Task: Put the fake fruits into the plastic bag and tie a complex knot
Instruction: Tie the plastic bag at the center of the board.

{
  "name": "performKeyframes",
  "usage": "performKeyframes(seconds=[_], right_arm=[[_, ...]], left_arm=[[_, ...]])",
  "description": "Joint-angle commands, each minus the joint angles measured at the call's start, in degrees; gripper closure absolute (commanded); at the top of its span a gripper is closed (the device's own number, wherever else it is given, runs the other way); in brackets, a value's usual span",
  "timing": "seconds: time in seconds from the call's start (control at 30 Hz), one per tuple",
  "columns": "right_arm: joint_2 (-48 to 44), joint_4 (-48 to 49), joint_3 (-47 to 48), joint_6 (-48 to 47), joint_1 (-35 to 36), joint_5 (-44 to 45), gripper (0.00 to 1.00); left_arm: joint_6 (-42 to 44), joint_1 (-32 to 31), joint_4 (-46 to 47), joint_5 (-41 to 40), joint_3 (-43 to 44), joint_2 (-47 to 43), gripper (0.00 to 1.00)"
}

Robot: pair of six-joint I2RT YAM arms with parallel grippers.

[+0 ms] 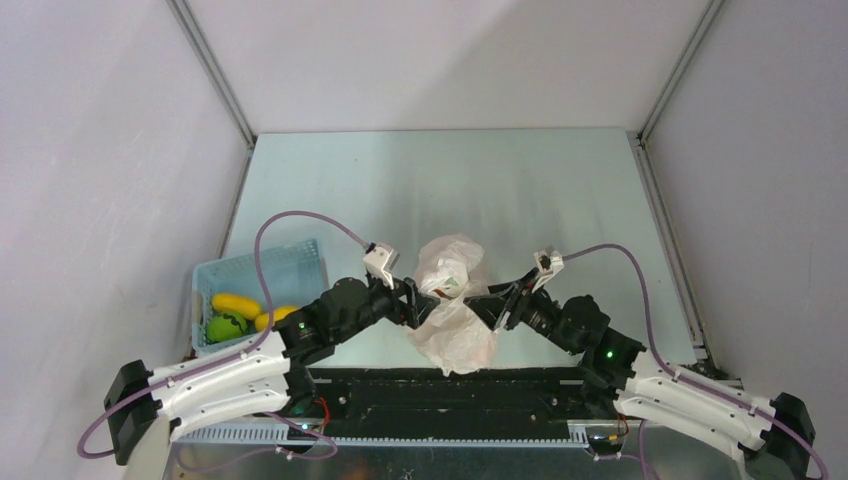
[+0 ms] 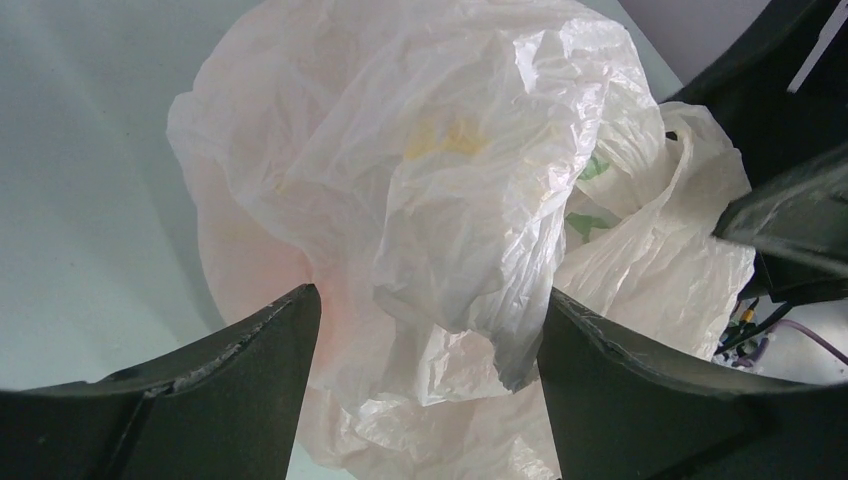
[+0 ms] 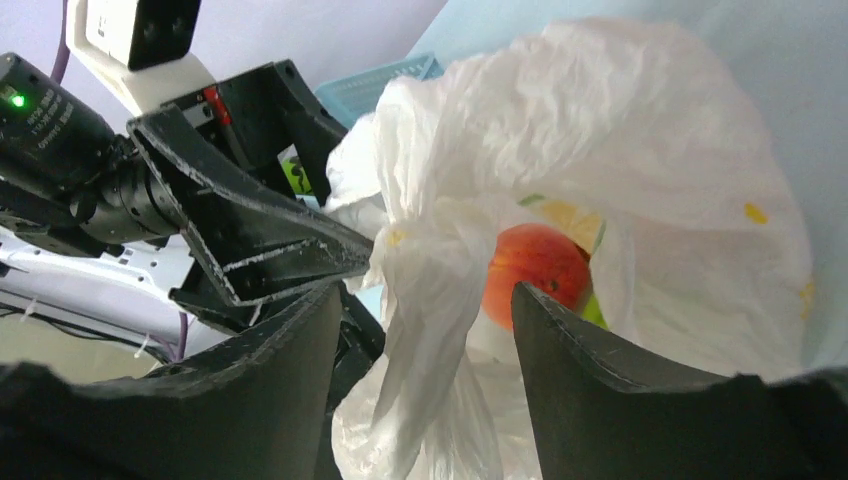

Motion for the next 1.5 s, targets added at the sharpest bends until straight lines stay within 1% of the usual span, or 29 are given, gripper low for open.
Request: performKeyframes(seconds=[0.0, 0.07, 0.13, 0.27, 0.5, 0.6, 0.67, 0.83, 0.97, 1.1, 1.17, 1.2, 1.23, 1.27, 1.33, 1.37, 1.4, 1.43, 1.47], right_arm=[[-1.31, -11.49, 6.93, -3.23, -3.55, -3.96, 0.25], [-0.75, -13.81, 8.62, -4.20, -6.66, -9.90, 0.18], [0.29, -15.73, 10.61, -5.18, -8.21, -13.26, 0.14], [4.17, -20.50, 14.81, -7.30, -8.71, -15.48, 0.11], [9.50, -18.03, 17.57, -7.66, -7.22, -15.62, 0.14], [12.38, -15.10, 18.16, -7.69, -6.32, -14.81, 0.15], [13.87, -13.57, 18.35, -7.51, -6.16, -14.93, 0.16], [16.75, -11.36, 19.39, -6.84, -5.88, -14.49, 0.17], [18.60, -12.51, 20.65, -6.54, -5.86, -13.09, 0.17], [19.75, -11.18, 20.76, -5.88, -5.91, -14.42, 0.31], [20.39, -10.65, 20.77, -5.32, -5.93, -15.00, 0.41], [20.76, -10.58, 20.77, -5.00, -5.94, -15.50, 0.44], [21.03, -10.24, 20.77, -4.83, -5.99, -15.86, 0.49], [21.54, -9.98, 20.77, -4.37, -6.09, -16.81, 0.52], [22.46, -8.88, 20.72, -3.78, -6.11, -18.09, 0.61], [22.93, -7.14, 20.43, -3.56, -6.21, -18.87, 0.72], [23.12, -6.05, 20.07, -2.91, -6.25, -20.35, 0.77], [23.27, -3.44, 19.16, -1.89, -6.64, -22.13, 0.86], [23.25, -1.92, 18.65, -1.38, -6.86, -23.39, 0.91]], left_arm=[[1.73, -0.32, 2.39, 1.19, 2.37, -0.37, 0.18], [1.79, -0.32, 2.05, 1.27, 2.34, -0.63, 0.20], [1.96, -0.32, 1.56, 0.93, 2.33, -0.97, 0.22], [1.94, -0.36, 0.97, 0.72, 2.28, -1.36, 0.24], [1.35, -0.33, 1.20, 0.90, 1.81, -1.58, 0.27], [1.23, -0.37, 1.28, 1.18, 1.58, -1.88, 0.28], [1.40, -0.32, 1.22, 1.44, 1.54, -2.08, 0.30], [1.52, -0.32, 1.30, 2.03, 1.38, -1.80, 0.40], [1.58, -0.32, 1.57, 2.22, 1.19, -1.84, 0.42], [1.57, -0.32, 1.90, 2.36, 1.09, -1.58, 0.43], [1.70, -0.32, 2.10, 2.51, 1.05, -1.49, 0.43], [1.67, -0.32, 2.18, 2.49, 0.95, -1.50, 0.43], [1.72, -0.32, 2.46, 2.49, 0.93, -1.55, 0.43], [1.72, -0.32, 2.63, 2.44, 0.68, -1.57, 0.44], [1.48, -0.32, 3.39, 2.39, 0.16, -1.64, 0.45], [1.34, -0.32, 3.58, 2.27, -0.03, -1.78, 0.46], [0.91, -0.32, 3.82, 2.20, -0.51, -1.91, 0.46], [0.75, -0.32, 3.92, 2.09, -0.81, -2.27, 0.46], [0.30, -0.32, 4.17, 2.02, -1.40, -2.68, 0.46]])
